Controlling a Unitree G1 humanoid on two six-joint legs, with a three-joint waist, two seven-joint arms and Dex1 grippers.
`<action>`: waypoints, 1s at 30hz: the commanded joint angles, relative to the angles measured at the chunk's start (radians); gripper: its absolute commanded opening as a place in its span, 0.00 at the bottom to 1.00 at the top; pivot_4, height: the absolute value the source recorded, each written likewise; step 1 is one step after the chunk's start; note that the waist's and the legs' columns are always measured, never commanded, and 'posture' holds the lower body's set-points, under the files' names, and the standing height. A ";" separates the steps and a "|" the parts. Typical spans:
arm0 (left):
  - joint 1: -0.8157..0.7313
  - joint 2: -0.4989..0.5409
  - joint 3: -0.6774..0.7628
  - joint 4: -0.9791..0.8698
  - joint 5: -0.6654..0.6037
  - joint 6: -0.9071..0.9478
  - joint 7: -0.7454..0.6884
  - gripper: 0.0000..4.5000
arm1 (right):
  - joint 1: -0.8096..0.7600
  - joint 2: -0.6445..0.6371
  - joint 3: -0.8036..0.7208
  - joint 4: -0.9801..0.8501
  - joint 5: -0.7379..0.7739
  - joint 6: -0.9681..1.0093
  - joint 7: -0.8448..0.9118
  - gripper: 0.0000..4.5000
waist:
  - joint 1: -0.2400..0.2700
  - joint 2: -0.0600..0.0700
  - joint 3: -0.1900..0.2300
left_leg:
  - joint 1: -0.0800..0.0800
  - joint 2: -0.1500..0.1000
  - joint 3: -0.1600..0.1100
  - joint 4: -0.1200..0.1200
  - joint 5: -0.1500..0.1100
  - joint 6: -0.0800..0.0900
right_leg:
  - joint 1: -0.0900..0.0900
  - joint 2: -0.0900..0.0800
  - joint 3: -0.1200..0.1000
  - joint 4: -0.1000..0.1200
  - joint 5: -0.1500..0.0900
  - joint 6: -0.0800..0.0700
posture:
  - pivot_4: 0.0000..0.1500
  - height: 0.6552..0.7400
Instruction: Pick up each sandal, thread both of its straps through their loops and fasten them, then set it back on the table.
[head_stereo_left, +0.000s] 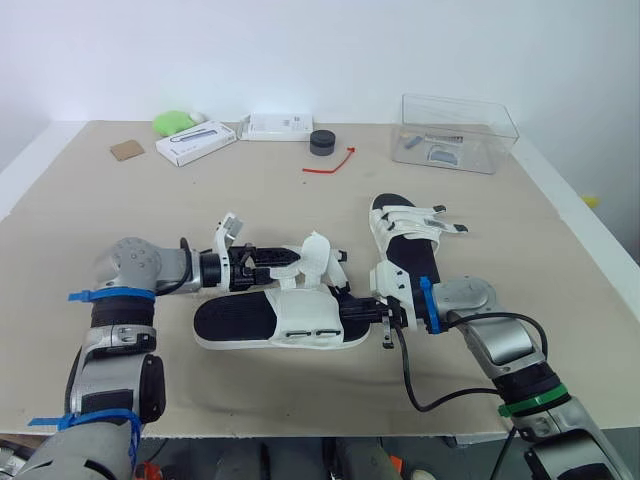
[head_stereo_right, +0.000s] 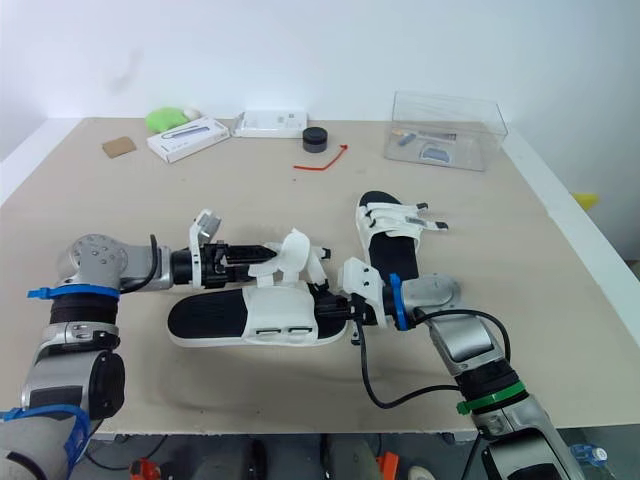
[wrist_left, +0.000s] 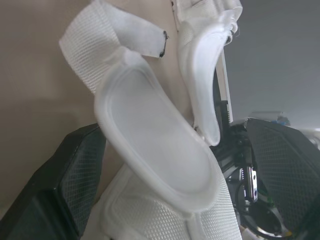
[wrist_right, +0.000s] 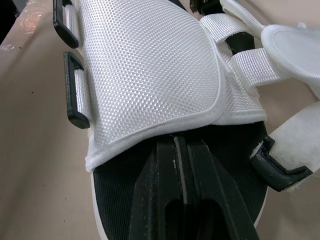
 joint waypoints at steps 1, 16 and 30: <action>-0.056 -0.019 0.054 0.042 0.005 -0.030 0.009 1.00 | -0.002 -0.004 -0.007 -0.038 0.005 -0.007 0.002 0.01 | 0.000 0.000 0.000 | 0.000 0.000 0.000 0.000 0.000 0.000 | 0.000 0.000 0.000 0.000 0.000 0.000 | 1.00 1.00; -0.115 -0.039 0.181 0.097 -0.017 -0.095 -0.004 1.00 | 0.006 -0.005 0.000 -0.045 0.000 -0.012 0.006 0.01 | -0.001 0.000 0.000 | 0.000 0.000 0.000 0.000 0.000 0.000 | 0.000 0.000 0.000 0.000 0.000 -0.001 | 1.00 1.00; -0.137 -0.061 0.181 0.116 -0.011 -0.134 -0.043 0.88 | 0.003 -0.005 0.005 -0.039 -0.011 -0.026 0.011 0.00 | -0.001 0.000 0.000 | 0.000 0.000 0.001 0.000 -0.001 -0.001 | 0.000 0.000 0.000 0.000 0.000 0.000 | 1.00 1.00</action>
